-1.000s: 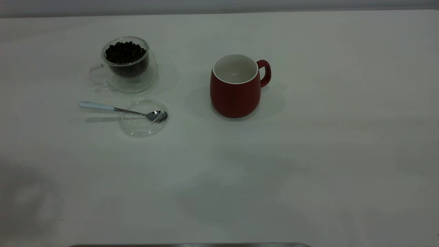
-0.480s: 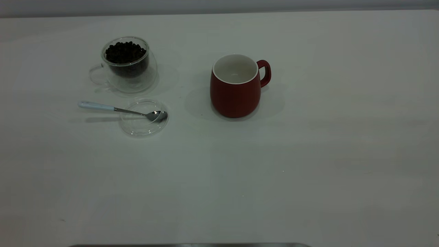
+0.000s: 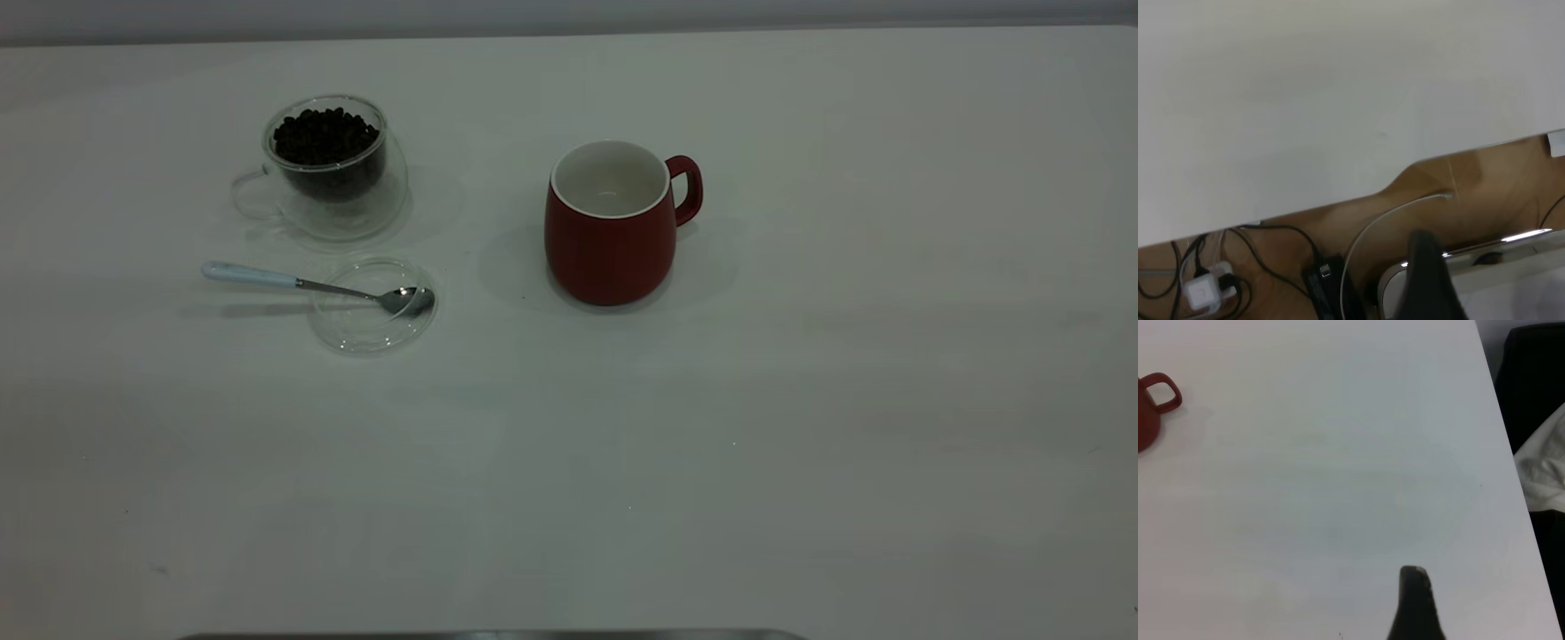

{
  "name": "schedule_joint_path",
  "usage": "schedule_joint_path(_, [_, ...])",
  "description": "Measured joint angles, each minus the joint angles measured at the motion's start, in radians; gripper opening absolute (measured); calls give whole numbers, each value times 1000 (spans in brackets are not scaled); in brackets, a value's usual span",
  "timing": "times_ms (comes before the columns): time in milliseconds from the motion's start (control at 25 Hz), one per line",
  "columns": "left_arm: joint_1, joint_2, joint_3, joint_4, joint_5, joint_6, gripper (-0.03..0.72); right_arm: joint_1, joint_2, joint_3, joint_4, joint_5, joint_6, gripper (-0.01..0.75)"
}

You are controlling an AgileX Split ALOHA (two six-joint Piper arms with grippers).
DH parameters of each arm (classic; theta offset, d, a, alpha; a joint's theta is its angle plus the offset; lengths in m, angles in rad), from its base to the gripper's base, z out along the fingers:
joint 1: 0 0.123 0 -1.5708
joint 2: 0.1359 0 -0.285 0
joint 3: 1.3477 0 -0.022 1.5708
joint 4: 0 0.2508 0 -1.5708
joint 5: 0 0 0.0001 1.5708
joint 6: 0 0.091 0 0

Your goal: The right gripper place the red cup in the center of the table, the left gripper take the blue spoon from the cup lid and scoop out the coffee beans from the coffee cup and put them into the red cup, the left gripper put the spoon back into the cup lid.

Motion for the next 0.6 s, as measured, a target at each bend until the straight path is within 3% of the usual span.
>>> schedule_joint_path(600, [-1, -263, 0, 24, 11, -43, 563, 0, 0, 0, 0, 0, 0, 591])
